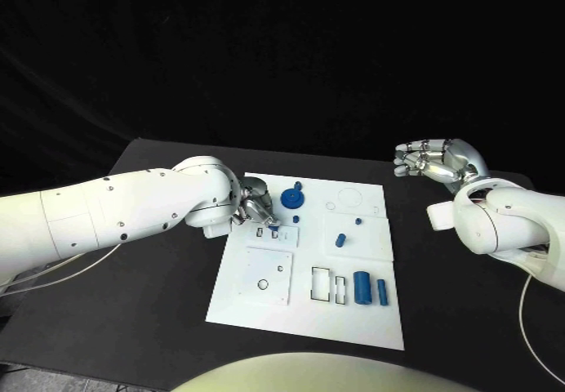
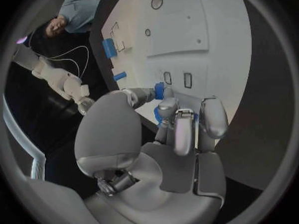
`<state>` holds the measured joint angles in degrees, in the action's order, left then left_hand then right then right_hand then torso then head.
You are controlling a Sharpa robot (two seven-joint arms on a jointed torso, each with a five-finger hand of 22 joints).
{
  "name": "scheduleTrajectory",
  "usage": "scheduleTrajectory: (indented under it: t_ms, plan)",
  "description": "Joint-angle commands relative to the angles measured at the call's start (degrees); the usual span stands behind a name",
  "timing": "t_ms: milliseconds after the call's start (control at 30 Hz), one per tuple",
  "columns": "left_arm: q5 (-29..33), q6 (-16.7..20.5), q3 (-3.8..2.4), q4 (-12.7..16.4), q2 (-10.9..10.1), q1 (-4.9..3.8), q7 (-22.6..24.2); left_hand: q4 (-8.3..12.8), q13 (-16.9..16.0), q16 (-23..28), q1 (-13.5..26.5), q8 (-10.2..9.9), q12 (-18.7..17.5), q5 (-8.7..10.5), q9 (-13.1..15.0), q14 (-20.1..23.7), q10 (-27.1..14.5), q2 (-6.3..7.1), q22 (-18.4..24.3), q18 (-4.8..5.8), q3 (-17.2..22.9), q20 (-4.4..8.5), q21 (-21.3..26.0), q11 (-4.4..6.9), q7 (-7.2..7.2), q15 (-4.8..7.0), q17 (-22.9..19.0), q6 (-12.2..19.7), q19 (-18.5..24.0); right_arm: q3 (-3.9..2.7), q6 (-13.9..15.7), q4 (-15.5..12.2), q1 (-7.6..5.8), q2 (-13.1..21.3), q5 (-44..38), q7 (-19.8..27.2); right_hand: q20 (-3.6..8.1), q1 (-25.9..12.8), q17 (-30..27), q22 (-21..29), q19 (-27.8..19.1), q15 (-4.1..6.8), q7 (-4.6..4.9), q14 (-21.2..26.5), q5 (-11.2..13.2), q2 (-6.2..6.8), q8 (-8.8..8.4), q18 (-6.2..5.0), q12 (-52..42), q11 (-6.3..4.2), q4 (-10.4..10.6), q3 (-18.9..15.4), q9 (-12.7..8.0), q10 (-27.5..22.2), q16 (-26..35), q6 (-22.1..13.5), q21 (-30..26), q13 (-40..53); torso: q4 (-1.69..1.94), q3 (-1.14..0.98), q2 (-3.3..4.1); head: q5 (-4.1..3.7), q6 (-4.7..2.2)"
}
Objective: Assemble the parts on the task board
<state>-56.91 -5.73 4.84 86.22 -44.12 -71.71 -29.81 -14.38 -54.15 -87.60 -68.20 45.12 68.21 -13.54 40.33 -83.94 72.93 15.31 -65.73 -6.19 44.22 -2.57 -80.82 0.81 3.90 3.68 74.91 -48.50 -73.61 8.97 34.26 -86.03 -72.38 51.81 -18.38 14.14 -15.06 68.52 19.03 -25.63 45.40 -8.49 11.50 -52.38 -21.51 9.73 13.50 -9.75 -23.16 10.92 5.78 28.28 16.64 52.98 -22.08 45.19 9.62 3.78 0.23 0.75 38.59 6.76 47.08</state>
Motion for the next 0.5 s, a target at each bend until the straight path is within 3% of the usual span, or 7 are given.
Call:
scheduleTrajectory:
  t_ms: [33, 500]
  plan:
    - [-2.04, 0.0, 0.03, -0.09, 0.41, 0.36, 0.04, 11.31, -0.05, -0.26, 0.08, 0.25, 0.36, -0.24, 1.57, -4.76, 0.36, -0.33, -0.04, 1.08, 11.25, 0.1, -0.27, -0.08, -0.24, 0.31, 10.25, -0.52, -0.46, 0.0, -0.32, 0.0, 0.06, -0.06, 0.25, 1.38, -0.22, -0.18, -0.13, 0.13, -0.27, -0.14, 3.22, 0.44, -0.41, -0.12, -0.23, -0.6, -0.25, 0.03, -0.17, -0.16, 0.03, -0.52, 0.03, -0.25, -0.45, 0.07, -0.03, 0.02, 0.04, -0.08, -0.08]
    - [-3.0, -1.65, 0.23, -0.75, 1.41, 1.06, -0.11, 11.55, -0.78, -0.42, 0.97, 0.7, 0.92, -0.5, 1.88, -4.87, 1.01, -0.23, -0.01, 1.07, 11.45, 0.18, -0.25, 0.13, -0.5, 0.46, 10.57, -0.76, -0.42, 0.01, -0.45, -0.04, 0.11, 0.0, -0.28, 1.02, -0.27, 0.83, -0.36, 0.46, -0.31, -0.16, 3.19, 0.74, -0.35, 0.21, -0.18, -0.63, -0.61, -0.01, -1.41, 0.19, 0.07, -0.7, 0.01, -0.22, -0.74, 0.06, -0.04, 0.04, 0.07, -0.19, -0.14]
